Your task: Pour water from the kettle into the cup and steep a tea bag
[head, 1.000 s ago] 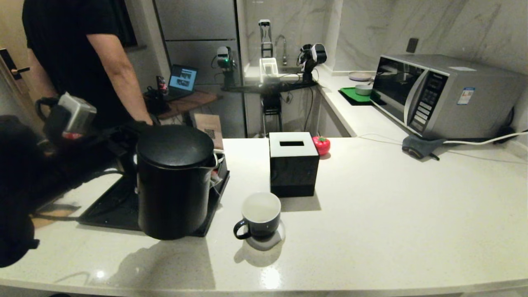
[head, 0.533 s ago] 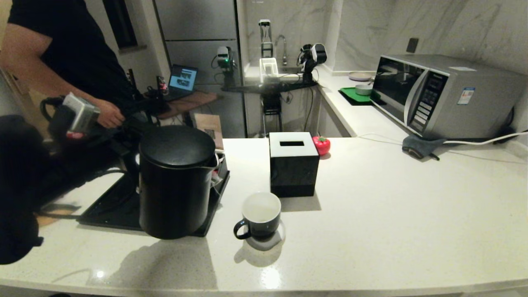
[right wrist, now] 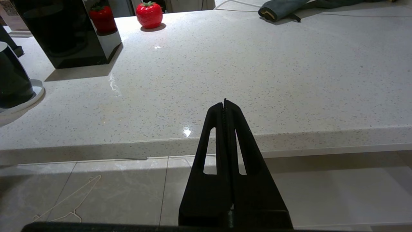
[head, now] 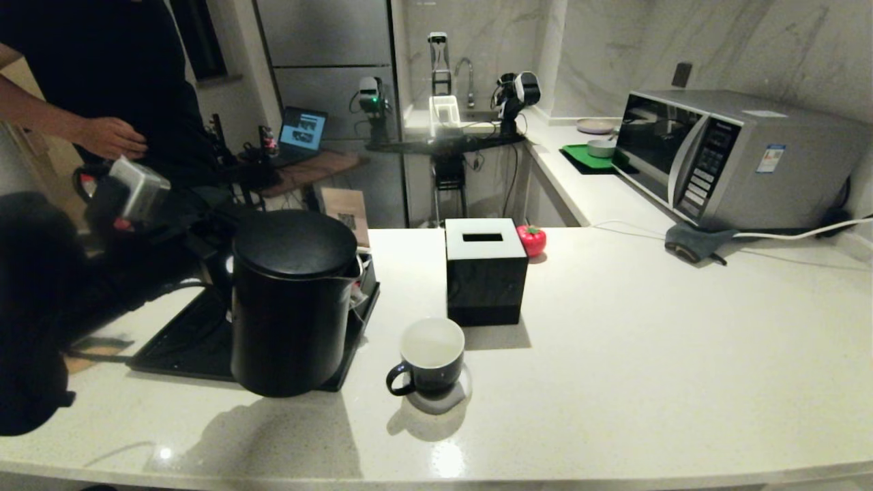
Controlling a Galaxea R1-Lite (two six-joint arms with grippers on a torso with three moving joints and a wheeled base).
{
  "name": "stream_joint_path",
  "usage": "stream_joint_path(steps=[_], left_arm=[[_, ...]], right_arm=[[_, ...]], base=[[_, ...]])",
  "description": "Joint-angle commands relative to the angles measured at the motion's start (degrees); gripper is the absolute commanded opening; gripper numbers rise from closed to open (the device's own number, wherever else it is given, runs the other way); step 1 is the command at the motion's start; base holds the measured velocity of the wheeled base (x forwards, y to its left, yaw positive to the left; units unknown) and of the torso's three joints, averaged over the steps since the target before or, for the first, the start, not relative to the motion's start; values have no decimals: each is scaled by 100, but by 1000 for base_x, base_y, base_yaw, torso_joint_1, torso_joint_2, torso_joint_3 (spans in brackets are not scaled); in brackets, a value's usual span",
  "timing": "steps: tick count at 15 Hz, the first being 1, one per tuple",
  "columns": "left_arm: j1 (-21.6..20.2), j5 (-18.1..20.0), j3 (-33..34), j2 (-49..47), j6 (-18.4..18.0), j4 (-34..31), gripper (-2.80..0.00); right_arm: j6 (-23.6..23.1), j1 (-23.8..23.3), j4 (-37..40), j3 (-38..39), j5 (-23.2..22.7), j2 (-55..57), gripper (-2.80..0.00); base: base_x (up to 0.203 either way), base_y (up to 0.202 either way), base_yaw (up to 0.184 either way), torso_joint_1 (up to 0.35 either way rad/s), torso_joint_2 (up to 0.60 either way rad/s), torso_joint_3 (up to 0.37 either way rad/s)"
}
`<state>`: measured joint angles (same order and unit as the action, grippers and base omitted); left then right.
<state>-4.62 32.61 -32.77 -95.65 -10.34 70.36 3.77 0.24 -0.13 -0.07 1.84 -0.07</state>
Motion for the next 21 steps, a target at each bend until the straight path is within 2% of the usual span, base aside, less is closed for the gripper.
stream_joint_path(steps=[1,10,12,21], left_arm=[[84,17,7,-15,-20,30,-280],[102,9,-116,9,-185,-261,-280],[93,9,-260,12,-356,-470,-280],[102,9,-511,-68,-427,-726,-280]], right_arm=[[1,2,-4,-1,0,7,-280],[1,2,-4,5,0,7,-280],[1,2,-4,-1,0,7,-280],[1,2,-4,-1,0,7,-280]], base=[[0,0,0,0,0,0],[0,0,0,0,0,0],[0,0,0,0,0,0],[0,0,0,0,0,0]])
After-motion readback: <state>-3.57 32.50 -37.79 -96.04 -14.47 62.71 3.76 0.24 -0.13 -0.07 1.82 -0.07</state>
